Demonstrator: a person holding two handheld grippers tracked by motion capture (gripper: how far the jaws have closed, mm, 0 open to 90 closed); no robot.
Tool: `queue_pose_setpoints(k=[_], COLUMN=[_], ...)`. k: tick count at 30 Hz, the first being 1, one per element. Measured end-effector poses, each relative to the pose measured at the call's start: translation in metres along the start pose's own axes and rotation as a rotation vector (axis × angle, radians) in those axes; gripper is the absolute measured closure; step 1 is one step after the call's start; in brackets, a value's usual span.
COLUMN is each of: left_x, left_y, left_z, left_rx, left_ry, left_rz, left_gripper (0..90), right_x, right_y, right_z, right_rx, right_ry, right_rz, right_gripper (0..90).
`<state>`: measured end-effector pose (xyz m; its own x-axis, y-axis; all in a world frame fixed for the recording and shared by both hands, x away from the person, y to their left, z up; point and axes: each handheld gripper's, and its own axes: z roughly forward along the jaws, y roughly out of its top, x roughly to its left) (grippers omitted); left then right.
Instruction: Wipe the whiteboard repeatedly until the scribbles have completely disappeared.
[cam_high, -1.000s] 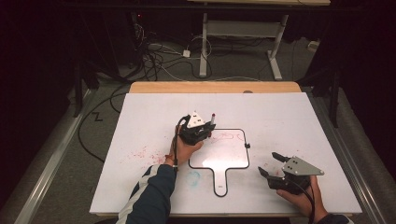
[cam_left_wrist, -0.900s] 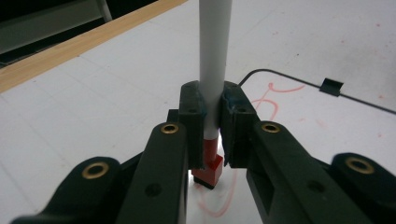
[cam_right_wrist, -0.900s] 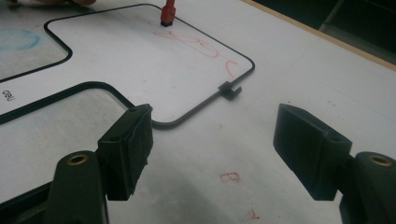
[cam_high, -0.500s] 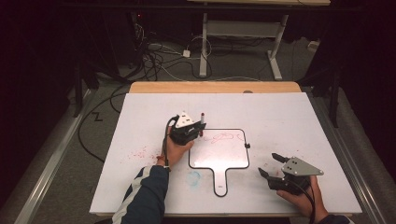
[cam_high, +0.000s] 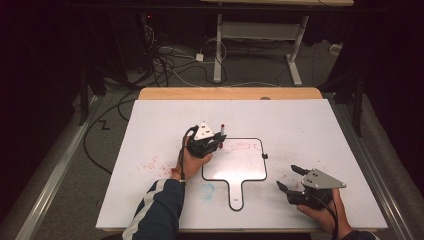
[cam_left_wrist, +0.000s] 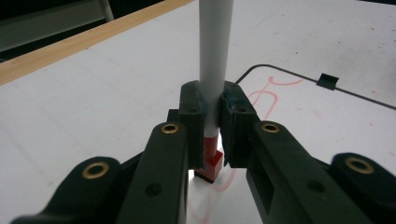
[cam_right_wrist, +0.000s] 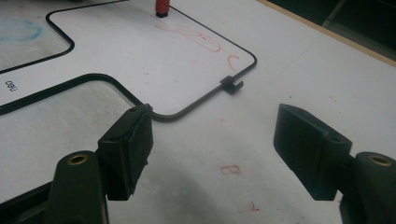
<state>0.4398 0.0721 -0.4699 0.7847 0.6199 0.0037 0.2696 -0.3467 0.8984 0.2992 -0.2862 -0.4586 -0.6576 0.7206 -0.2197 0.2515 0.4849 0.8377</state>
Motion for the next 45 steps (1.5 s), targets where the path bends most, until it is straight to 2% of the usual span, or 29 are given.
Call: queue_pose_setpoints(k=[5,9,10,12,14,15,17,19,23,26,28,31,34,38,40,42,43,44,45], left_x=[0.005,0.007,0.005,-0.002,-0.013,-0.018,-0.030,-0.036,-0.030,-0.015,-0.006,0.000,-0.001,-0.003,-0.006,-0.010,-0.012,-0.018,-0.021], left_y=[-0.007,-0.010,-0.009,-0.006,0.000,0.003,0.008,0.010,0.009,0.003,-0.002,-0.009,-0.012,-0.011,-0.007,-0.001,0.003,0.006,0.009], left_z=[-0.015,-0.016,-0.014,-0.007,0.002,0.007,0.013,0.017,0.014,0.004,-0.005,-0.017,-0.023,-0.019,-0.013,-0.004,0.003,0.006,0.011], left_rx=[0.011,-0.008,-0.009,-0.010,-0.005,-0.013,0.005,0.010,0.010,0.003,0.010,0.005,0.010,0.001,-0.002,0.007,-0.008,0.019,0.026], left_ry=[0.049,0.045,0.051,0.038,0.020,0.002,0.000,-0.008,-0.001,0.020,0.040,0.039,0.041,0.039,0.030,0.018,-0.009,0.003,-0.003], left_rz=[0.009,-0.027,-0.022,-0.018,0.009,0.045,0.061,0.069,0.050,0.043,-0.001,-0.021,-0.006,-0.017,-0.024,-0.010,0.032,0.019,0.036], left_gripper=[78.4,78.4,78.4,78.5,78.4,78.5,78.5,78.4,78.4,78.4,78.4,78.4,78.4,78.4,78.4,78.4,78.4,78.4,78.4], right_x=[0.001,0.002,0.002,0.002,0.002,0.003,0.003,0.003,0.004,0.003,0.003,0.002,0.003,0.004,0.004,0.005,0.005,0.005,0.005], right_y=[0.001,0.001,0.001,0.001,0.001,0.001,0.001,0.001,0.001,0.001,0.001,0.002,0.002,0.002,0.003,0.004,0.004,0.004,0.004], right_z=[0.001,0.001,0.001,0.002,0.003,0.003,0.003,0.003,0.003,0.002,0.002,0.002,0.002,0.003,0.003,0.003,0.003,0.003,0.003], right_rx=[0.007,0.012,0.013,0.020,0.022,0.022,0.022,0.023,0.022,0.022,0.018,0.022,0.024,0.028,0.025,0.024,0.023,0.022,0.022], right_ry=[0.002,0.005,0.007,0.011,0.016,0.017,0.020,0.024,0.028,0.022,0.021,0.017,0.015,0.016,0.017,0.019,0.020,0.021,0.023], right_rz=[-0.008,-0.017,-0.021,-0.014,-0.021,-0.015,-0.017,-0.020,-0.025,-0.024,-0.023,-0.023,-0.024,-0.022,-0.028,-0.026,-0.029,-0.031,-0.033], right_gripper=[30.0,29.7,29.7,29.5,29.4,29.4,29.3,29.3,29.2,29.2,29.3,29.3,29.3,29.3,29.3,29.3,29.2,29.3,29.2])
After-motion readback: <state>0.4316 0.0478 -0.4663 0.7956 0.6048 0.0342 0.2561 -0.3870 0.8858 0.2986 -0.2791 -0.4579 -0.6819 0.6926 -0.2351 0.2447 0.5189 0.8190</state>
